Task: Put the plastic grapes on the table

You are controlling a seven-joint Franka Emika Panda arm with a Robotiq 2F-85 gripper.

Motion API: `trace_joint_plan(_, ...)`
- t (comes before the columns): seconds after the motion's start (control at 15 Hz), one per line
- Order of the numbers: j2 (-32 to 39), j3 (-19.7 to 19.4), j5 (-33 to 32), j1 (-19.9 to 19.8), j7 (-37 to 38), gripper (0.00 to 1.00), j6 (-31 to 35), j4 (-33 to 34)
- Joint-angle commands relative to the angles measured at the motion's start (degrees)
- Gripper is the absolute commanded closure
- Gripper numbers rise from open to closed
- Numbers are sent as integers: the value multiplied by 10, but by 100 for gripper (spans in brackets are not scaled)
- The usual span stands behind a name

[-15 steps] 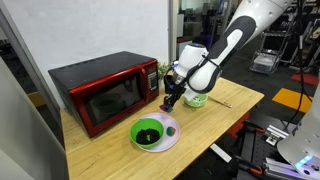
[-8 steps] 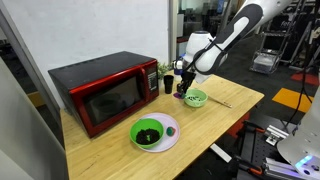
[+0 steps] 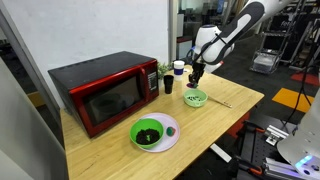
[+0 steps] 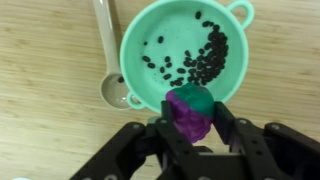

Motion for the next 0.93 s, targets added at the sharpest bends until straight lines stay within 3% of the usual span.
trace_joint_plan(0.0,7,-23,-36,-24,9,80,-31,17)
trace_joint_plan(0.87,39,-119,-92,-93,59,80,-77,42)
